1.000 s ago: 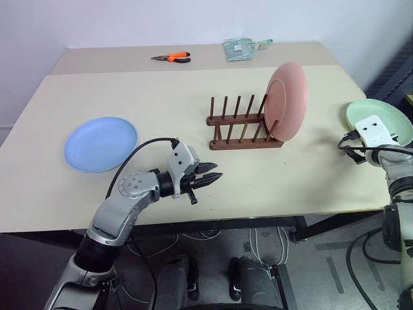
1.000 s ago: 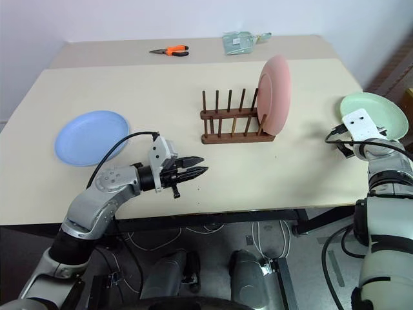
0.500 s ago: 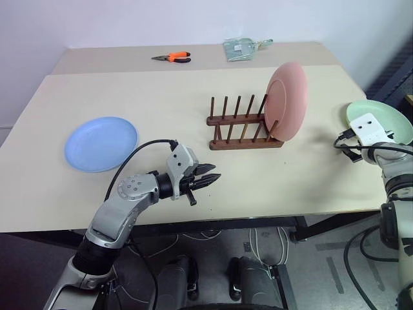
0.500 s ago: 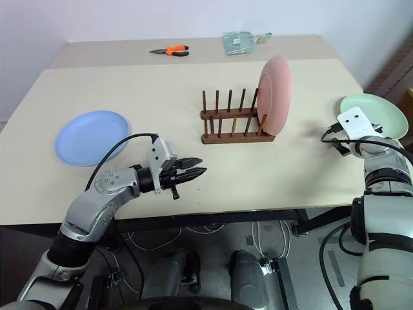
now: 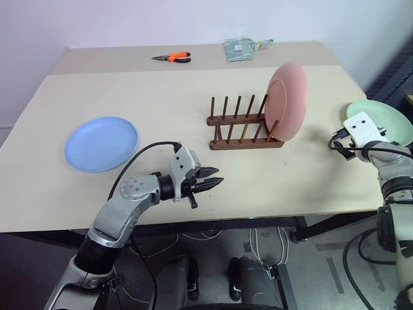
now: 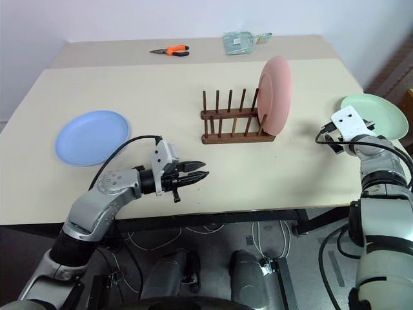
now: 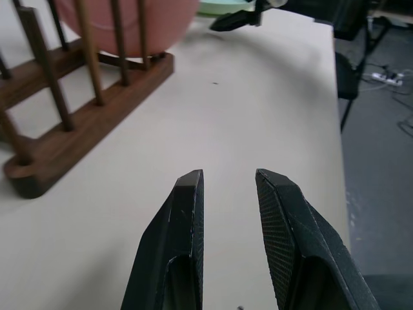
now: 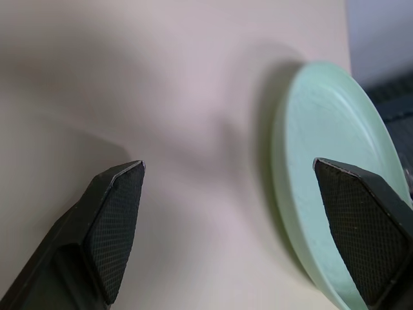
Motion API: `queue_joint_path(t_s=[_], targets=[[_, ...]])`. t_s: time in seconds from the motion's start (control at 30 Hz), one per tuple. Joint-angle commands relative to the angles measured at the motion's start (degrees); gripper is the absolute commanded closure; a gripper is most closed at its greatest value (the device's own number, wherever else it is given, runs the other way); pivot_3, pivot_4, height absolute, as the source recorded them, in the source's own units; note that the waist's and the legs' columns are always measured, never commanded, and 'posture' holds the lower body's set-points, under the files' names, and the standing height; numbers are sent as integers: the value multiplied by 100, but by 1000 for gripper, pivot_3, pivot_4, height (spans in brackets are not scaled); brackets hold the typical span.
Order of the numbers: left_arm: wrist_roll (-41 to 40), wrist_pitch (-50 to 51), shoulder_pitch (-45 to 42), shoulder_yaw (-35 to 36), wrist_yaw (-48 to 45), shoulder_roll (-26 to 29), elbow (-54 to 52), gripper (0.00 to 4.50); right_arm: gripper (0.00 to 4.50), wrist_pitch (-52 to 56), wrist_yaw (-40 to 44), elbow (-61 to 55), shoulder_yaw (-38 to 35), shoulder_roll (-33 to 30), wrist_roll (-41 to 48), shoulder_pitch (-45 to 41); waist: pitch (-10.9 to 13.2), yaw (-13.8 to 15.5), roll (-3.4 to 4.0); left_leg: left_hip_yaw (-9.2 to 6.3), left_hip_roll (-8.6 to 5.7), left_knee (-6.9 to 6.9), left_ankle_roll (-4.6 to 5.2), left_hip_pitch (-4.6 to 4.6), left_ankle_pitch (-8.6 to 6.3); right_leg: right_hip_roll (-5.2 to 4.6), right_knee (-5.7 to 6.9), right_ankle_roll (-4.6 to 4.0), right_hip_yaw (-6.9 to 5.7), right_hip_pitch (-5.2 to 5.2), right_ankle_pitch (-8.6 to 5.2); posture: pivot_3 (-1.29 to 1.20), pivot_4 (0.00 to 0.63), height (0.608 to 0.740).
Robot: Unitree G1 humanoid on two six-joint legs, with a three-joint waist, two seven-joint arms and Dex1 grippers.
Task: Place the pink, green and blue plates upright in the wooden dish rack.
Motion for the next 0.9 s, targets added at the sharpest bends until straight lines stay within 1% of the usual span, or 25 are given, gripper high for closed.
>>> queue_joint_path(t_s=[0.03,0.33,0.67,0.9], targets=[[44,-231,-300,-41,-131,-96,140,3222,243,-187,53,-285,-98,-90,135,43,0,1,0,0,0,0,0,0,0,0,0,0,0,0,0,0,150,740],[111,-429,-358,-117,-315,-209,386,3222,243,-271,145,-518,-148,-155,296,310,0,-3,0,0,1,0,-1,1,1,0,1,0,0,1,0,0,150,740],[207,-476,-495,-78,-174,-396,553,3222,243,-244,209,-567,-135,-168,315,170,0,2,0,0,1,0,-1,1,1,-1,1,0,0,1,0,0,150,740],[194,-411,-333,26,-60,-286,389,3222,243,-246,220,-557,-129,-115,325,77,0,-6,0,-1,1,0,-1,2,1,-3,2,0,0,0,0,0,150,740]])
